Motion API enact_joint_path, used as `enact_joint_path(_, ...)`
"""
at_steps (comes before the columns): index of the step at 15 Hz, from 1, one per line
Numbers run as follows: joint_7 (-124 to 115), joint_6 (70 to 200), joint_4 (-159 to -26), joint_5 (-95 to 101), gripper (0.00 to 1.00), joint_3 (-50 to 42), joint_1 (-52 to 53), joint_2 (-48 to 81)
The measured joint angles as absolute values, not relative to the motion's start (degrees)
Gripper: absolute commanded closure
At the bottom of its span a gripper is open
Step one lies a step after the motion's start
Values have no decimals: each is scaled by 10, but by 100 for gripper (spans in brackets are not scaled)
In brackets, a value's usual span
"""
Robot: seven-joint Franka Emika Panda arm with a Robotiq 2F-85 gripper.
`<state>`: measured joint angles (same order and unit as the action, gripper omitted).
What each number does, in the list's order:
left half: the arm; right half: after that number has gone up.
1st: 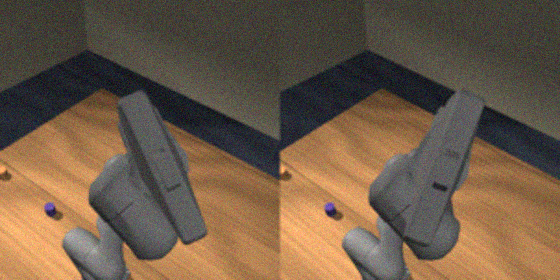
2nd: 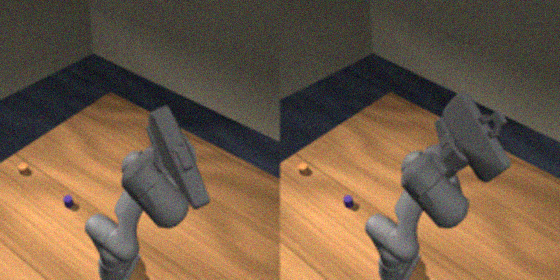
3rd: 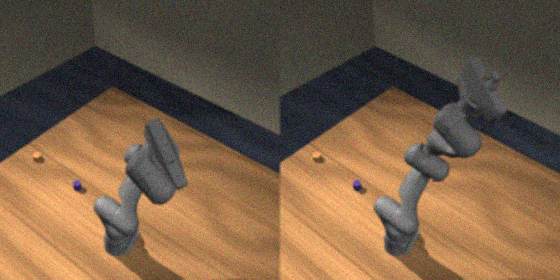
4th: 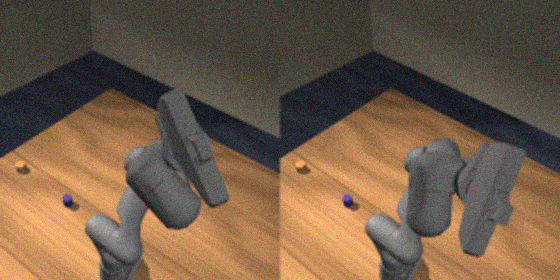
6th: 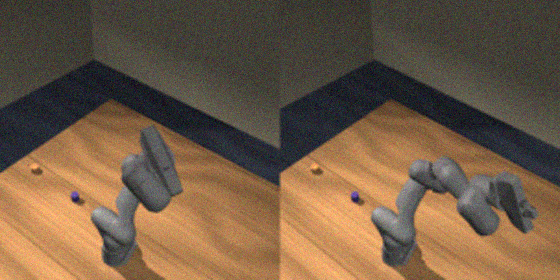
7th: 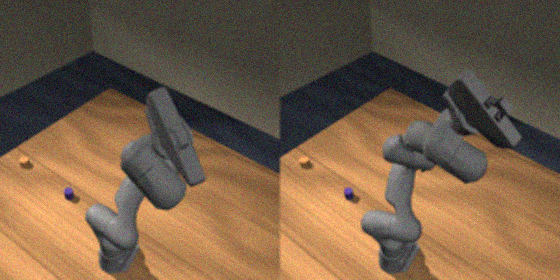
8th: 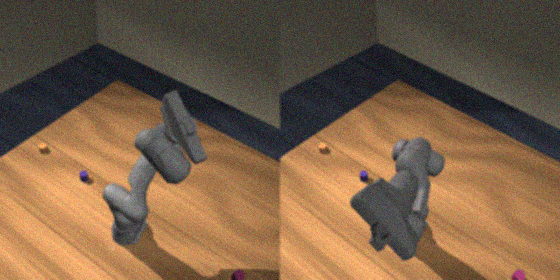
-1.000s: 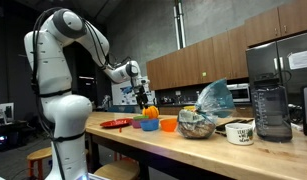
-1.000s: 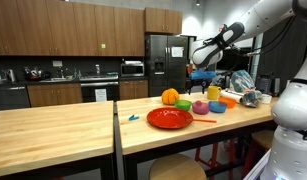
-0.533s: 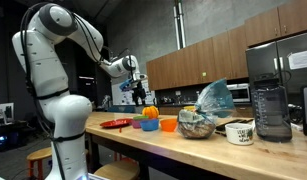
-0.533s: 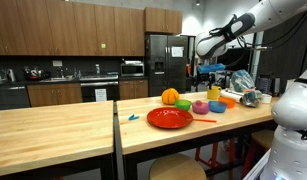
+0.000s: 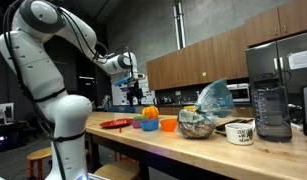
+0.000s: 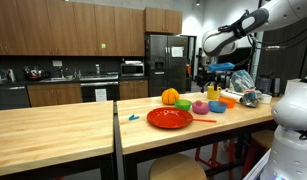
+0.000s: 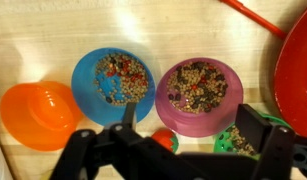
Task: Put the strawberry in the purple bowl
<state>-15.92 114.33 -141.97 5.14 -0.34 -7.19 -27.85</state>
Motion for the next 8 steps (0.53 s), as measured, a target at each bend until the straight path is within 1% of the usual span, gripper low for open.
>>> enact_joint_path(8,-82,1050,-1451,37,0,-26,-71,-339)
